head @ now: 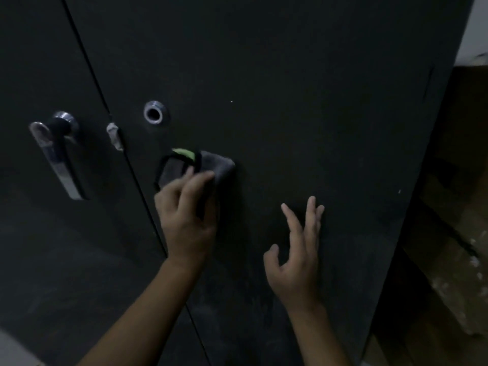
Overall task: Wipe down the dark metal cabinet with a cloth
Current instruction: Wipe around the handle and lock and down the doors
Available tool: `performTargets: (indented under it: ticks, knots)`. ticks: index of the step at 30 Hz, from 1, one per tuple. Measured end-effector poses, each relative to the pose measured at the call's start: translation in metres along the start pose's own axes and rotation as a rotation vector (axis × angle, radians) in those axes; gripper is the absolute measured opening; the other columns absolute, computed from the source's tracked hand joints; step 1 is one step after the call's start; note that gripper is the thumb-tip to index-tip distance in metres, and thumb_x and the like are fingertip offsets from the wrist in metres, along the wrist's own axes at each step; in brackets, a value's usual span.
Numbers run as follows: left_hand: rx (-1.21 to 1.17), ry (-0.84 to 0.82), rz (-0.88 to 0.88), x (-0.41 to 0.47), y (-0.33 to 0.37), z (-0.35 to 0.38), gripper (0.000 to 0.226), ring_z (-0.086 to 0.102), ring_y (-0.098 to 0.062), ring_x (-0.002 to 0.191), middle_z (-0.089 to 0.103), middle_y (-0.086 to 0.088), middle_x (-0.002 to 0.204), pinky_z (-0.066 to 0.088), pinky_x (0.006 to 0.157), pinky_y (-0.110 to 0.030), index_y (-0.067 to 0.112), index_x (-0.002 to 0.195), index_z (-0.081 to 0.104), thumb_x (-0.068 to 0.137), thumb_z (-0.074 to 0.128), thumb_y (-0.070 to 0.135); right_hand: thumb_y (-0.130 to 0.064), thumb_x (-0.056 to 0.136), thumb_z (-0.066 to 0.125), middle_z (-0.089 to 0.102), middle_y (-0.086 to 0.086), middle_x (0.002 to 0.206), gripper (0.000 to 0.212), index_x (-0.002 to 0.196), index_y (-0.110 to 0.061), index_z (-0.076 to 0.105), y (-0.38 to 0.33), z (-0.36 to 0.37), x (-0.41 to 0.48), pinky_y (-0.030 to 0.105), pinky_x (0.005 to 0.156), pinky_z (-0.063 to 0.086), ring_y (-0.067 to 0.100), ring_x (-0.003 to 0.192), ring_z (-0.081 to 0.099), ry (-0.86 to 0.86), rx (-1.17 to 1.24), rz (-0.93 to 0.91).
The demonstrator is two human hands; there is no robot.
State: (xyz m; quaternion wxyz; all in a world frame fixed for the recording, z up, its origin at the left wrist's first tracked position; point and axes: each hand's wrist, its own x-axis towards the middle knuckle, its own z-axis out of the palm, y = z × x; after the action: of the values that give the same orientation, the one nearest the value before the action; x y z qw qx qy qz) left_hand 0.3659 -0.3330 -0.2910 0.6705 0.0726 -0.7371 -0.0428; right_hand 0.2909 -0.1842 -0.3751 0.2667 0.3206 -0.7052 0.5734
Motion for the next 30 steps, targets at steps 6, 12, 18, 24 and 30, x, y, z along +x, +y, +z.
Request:
performTargets:
  ticks: [6,12,18,24,30]
  knots:
    - [0.087,-0.392,0.377,-0.081,-0.034,-0.013,0.036,0.055,-0.019,0.110,0.055,-0.005,0.128,0.045,0.088,-0.033,0.025,0.129,0.057,0.093,0.060,0.021,-0.023,0.080,0.049,-0.004,0.004,0.168,0.072,0.152,-0.018,0.037,0.000,0.002,-0.004,0.062,0.119,0.019,0.027,0.154,-0.009,-0.079,-0.083,0.004]
    - [0.181,-0.527,0.264,-0.083,-0.057,-0.044,0.027,0.057,-0.026,0.100,0.062,-0.009,0.113,0.052,0.085,-0.041,0.031,0.111,0.060,0.084,0.061,0.029,-0.025,0.080,0.049,-0.003,0.005,0.168,0.074,0.152,-0.016,0.034,0.005,0.003,-0.009,0.063,0.120,0.015,0.029,0.154,-0.008,-0.112,-0.106,-0.007]
    - [0.032,-0.008,-0.288,-0.019,-0.037,-0.044,0.031,0.045,-0.025,0.109,0.045,-0.004,0.115,0.041,0.092,-0.033,0.006,0.113,0.051,0.086,0.066,0.008,-0.026,0.080,0.051,-0.010,0.007,0.167,0.082,0.157,-0.014,0.024,0.002,0.015,-0.017,0.063,0.120,0.007,0.031,0.153,-0.013,-0.155,-0.150,0.003]
    - [-0.001,-0.013,-0.292,-0.019,-0.006,-0.016,0.038,0.045,-0.025,0.116,0.050,-0.020,0.119,0.040,0.098,-0.028,0.010,0.120,0.055,0.084,0.067,0.011,-0.028,0.079,0.052,-0.010,0.006,0.167,0.084,0.157,-0.015,0.023,0.004,0.016,-0.018,0.062,0.120,0.007,0.032,0.153,-0.013,-0.148,-0.166,0.008]
    - [0.052,-0.464,-0.056,-0.088,-0.003,-0.008,0.034,0.053,-0.021,0.106,0.055,-0.004,0.119,0.054,0.086,-0.039,0.030,0.115,0.057,0.083,0.069,0.027,-0.039,0.070,0.053,-0.022,0.016,0.163,0.101,0.159,-0.021,0.009,-0.007,0.026,-0.023,0.065,0.117,-0.003,0.041,0.148,-0.024,-0.274,-0.274,-0.064]
